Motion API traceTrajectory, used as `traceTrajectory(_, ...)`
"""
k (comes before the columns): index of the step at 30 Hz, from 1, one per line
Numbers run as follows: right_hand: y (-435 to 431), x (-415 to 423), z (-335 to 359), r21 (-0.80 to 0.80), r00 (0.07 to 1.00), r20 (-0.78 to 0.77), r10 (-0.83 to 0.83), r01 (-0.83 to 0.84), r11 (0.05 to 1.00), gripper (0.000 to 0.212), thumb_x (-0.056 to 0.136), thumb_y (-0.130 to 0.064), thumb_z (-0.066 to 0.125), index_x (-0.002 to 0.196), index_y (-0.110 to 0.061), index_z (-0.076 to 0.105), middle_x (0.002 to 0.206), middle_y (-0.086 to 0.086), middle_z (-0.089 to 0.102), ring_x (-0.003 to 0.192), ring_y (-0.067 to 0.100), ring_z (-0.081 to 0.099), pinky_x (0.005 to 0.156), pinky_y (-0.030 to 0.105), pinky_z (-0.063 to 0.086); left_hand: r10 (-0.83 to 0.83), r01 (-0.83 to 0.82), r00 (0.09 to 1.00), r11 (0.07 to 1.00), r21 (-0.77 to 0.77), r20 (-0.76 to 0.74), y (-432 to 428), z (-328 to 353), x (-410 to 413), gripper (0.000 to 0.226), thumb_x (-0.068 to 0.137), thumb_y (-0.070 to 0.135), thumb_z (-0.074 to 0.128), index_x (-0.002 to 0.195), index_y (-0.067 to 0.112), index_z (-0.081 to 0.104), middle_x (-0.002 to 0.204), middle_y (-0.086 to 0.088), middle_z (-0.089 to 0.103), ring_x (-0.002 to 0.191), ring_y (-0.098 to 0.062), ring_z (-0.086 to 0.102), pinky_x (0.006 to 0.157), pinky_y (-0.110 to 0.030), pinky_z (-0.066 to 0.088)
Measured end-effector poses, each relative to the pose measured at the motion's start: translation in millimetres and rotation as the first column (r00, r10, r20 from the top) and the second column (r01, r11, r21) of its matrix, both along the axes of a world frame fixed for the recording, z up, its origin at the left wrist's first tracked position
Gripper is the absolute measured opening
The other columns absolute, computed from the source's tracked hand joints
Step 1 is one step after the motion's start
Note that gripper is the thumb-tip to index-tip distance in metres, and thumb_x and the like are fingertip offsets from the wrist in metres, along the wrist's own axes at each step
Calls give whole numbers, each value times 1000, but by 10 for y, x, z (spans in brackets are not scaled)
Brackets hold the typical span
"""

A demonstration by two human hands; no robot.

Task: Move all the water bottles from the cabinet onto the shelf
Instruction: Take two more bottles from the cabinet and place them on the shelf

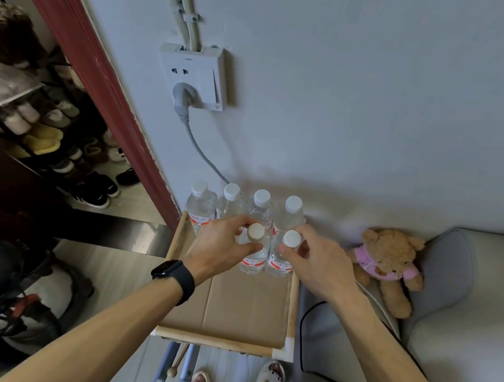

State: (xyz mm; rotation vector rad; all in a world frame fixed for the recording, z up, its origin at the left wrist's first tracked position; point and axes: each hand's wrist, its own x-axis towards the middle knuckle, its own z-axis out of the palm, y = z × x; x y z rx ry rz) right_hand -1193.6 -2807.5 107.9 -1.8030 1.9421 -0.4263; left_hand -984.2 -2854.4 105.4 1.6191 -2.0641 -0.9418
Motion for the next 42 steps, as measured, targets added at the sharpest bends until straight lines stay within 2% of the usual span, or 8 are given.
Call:
traceTrajectory(4, -21, -36, -31, 18, 999, 47, -6, 5, 1000, 32, 89, -58, 54, 110, -33, 52, 85, -9, 64, 81, 16, 60, 68, 34, 48, -53, 54, 998, 998, -30, 30, 0, -73, -30, 42, 82, 44, 72, 120, 33, 59, 119, 12, 61, 106, -7, 58, 87, -31, 51)
traceTrajectory(10, 6, -137, -138, 34, 992, 126, -6, 2, 999, 47, 84, -52, 62, 126, -38, 49, 96, -5, 56, 88, 13, 53, 72, 30, 39, -64, 66, 997, 997, -42, 41, 55, -204, -45, 59, 81, 44, 73, 133, 35, 46, 131, 11, 51, 115, -11, 53, 90, -35, 51)
traceTrajectory(15, 38, -149, -219, 98, 973, 225, -50, 28, 995, 66, 75, -57, 69, 133, -41, 43, 118, -8, 51, 111, 13, 51, 91, 37, 47, -66, 65, 996, 997, 33, 57, 43, -270, -40, 71, 79, 45, 75, 140, 36, 39, 138, 7, 46, 116, -15, 56, 90, -38, 53)
traceTrajectory(21, 34, -71, -213, 151, 947, 309, -91, 46, 988, 74, 74, -55, 75, 135, -44, 36, 112, -27, 49, 96, 8, 65, 86, 33, 51, -72, 72, 997, 995, 66, -13, 62, -328, -59, 72, 81, 45, 75, 140, 32, 36, 135, 4, 54, 116, -16, 59, 91, -35, 51)
traceTrajectory(25, 55, -66, -241, 160, 947, 304, -101, 54, 986, 74, 76, -55, 72, 136, -44, 30, 121, -22, 53, 98, 11, 65, 81, 31, 44, -67, 68, 998, 996, 51, -13, 66, -335, -58, 73, 80, 42, 77, 139, 34, 34, 136, 6, 54, 116, -15, 59, 91, -36, 53)
traceTrajectory(32, 79, -54, -234, 175, 944, 313, -105, 52, 983, 74, 76, -57, 69, 136, -45, 28, 132, -15, 55, 98, 12, 66, 86, 35, 48, -67, 68, 998, 994, 80, -13, 71, -339, -16, 73, 79, 44, 75, 137, 37, 31, 138, 6, 53, 112, -12, 61, 90, -37, 54)
traceTrajectory(37, 105, -48, -230, 188, 943, 309, -120, 63, 980, 79, 75, -58, 68, 139, -40, 27, 138, -11, 54, 108, 15, 63, 91, 36, 48, -67, 67, 998, 996, 66, 6, 60, -313, -8, 71, 81, 38, 75, 137, 39, 32, 139, 6, 49, 110, -8, 61, 87, -36, 55)
traceTrajectory(42, 127, -54, -234, 206, 951, 286, -113, 54, 977, 75, 77, -59, 67, 137, -44, 24, 138, -13, 53, 101, 13, 66, 90, 38, 50, -62, 59, 997, 996, 61, 44, 65, -290, 28, 69, 84, 37, 73, 141, 36, 34, 143, 4, 47, 111, -10, 59, 88, -34, 55)
